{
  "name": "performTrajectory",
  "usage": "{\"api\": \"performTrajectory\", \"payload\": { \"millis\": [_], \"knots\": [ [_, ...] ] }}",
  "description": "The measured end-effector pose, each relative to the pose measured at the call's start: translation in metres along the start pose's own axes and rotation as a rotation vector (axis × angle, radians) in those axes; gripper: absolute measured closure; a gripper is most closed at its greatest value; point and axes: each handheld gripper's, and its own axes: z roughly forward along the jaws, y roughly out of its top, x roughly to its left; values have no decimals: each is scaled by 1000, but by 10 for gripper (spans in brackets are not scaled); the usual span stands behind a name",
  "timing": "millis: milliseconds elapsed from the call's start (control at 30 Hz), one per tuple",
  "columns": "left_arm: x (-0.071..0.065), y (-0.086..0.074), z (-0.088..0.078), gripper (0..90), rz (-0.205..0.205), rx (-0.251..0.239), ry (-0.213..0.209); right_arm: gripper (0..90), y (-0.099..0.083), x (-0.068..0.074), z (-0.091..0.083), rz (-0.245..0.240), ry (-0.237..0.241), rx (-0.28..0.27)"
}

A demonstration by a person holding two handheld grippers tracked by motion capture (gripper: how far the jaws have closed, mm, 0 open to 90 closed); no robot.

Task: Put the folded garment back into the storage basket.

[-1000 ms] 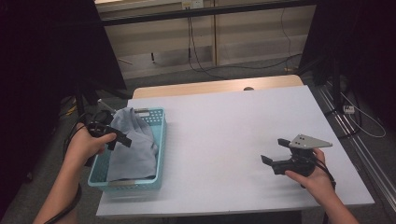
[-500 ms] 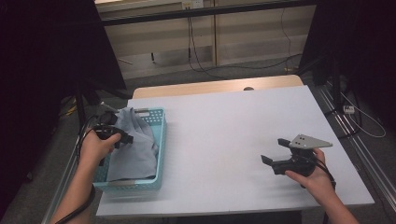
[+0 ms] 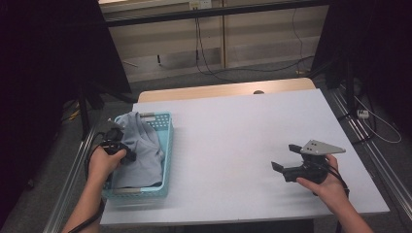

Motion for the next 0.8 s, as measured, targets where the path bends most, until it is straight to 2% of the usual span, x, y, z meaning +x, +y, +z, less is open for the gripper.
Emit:
{"api": "performTrajectory", "payload": {
  "millis": [33, 100, 233, 267, 367, 400, 467, 533, 667, 733, 800],
  "knots": [
    [-1, -1, 0, 900, -12, -3, 0, 73, 0, 0, 0, 0, -1, 0],
    [-2, -1, 0, 900, 4, 3, 6, 73, 0, 0, 0, 0, -1, -1],
    [-5, 1, -3, 900, 3, 1, 16, 73, 1, 0, -1, -3, -1, -4],
    [-5, 3, -9, 900, -5, -9, -2, 73, 0, 0, -1, -1, -2, -3],
    [-6, 9, -18, 898, 8, -33, -4, 73, 0, 0, -1, -1, -1, -3],
    [-8, 11, -21, 892, 4, -54, -18, 73, 1, 0, -1, 0, -1, -3],
    [-10, 15, -28, 892, -4, -94, -14, 73, 1, -1, -1, 0, -1, -3],
    [-11, 19, -32, 893, 0, -113, -16, 73, 1, -1, -1, 0, -1, -3],
    [-11, 26, -26, 889, -7, -132, -25, 73, 1, -1, -1, -2, 0, -5],
    [-11, 27, -20, 895, -18, -140, -15, 73, 1, -1, -1, -1, 1, -2],
    [-10, 26, -11, 900, -29, -115, -6, 73, 1, -1, -1, -1, 1, -2]
  ]
}}
